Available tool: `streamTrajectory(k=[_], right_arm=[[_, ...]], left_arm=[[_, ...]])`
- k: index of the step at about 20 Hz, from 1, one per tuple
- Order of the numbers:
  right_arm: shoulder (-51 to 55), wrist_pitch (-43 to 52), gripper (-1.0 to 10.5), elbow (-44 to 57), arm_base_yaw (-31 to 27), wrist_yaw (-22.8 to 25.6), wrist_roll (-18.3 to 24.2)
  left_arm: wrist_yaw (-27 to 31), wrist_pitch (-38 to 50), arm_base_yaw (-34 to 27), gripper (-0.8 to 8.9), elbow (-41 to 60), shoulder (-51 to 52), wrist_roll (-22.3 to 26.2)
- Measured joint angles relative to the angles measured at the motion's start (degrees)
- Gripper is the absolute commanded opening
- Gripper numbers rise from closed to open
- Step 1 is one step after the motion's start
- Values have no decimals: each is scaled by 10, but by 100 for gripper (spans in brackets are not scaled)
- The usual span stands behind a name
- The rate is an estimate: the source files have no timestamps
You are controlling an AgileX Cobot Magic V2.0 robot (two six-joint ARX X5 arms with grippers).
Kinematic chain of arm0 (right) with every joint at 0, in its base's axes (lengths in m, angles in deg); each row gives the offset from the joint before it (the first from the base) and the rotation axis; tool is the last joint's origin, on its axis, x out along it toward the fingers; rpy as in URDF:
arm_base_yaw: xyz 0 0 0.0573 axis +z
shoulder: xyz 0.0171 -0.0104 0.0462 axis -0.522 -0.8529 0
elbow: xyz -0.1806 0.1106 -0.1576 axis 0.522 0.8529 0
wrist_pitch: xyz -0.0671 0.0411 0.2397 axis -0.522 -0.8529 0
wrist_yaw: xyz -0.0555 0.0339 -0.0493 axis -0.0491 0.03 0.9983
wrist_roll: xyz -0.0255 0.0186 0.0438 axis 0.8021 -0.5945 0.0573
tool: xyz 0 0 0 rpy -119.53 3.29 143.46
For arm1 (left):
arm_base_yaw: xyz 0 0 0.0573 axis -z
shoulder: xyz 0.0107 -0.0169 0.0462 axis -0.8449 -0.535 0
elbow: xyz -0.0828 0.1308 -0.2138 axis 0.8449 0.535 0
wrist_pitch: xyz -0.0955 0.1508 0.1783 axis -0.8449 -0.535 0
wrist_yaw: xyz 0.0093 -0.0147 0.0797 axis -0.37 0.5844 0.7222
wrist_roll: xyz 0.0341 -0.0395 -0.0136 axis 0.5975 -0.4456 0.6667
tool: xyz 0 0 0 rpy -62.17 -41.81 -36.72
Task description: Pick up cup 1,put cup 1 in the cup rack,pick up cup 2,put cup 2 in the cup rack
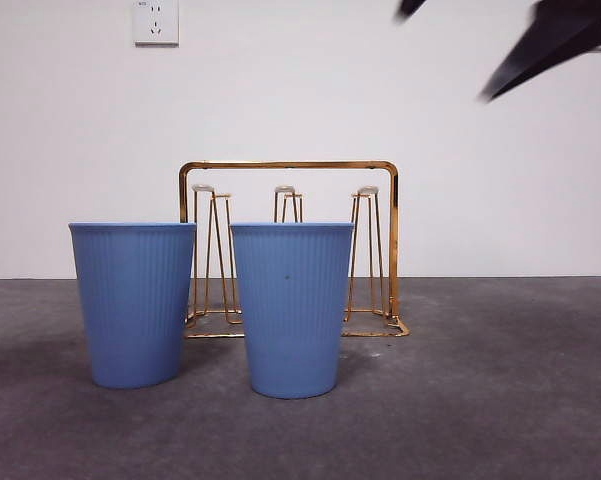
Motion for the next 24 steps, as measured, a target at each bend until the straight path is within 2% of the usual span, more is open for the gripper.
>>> streamTrajectory(k=[5, 7, 12, 18, 22, 24], right_arm=[[-137, 8, 530, -54, 66, 78, -2], [-175, 8, 467, -61, 78, 86, -4], [-236, 10, 461, -63, 81, 86, -4], [-277, 27, 140, -63, 81, 81, -4], [-285, 40, -2, -63, 81, 80, -4], [-285, 41, -12, -63, 81, 79, -3]], left_arm=[[0, 2, 6, 728, 0, -8, -1], [-1, 3, 12, 728, 0, -10, -3], [-2, 3, 18, 728, 0, -16, -7], [-1, 3, 19, 727, 0, -24, -10], [-1, 3, 19, 727, 0, -27, -11], [-1, 3, 20, 727, 0, -28, -11]])
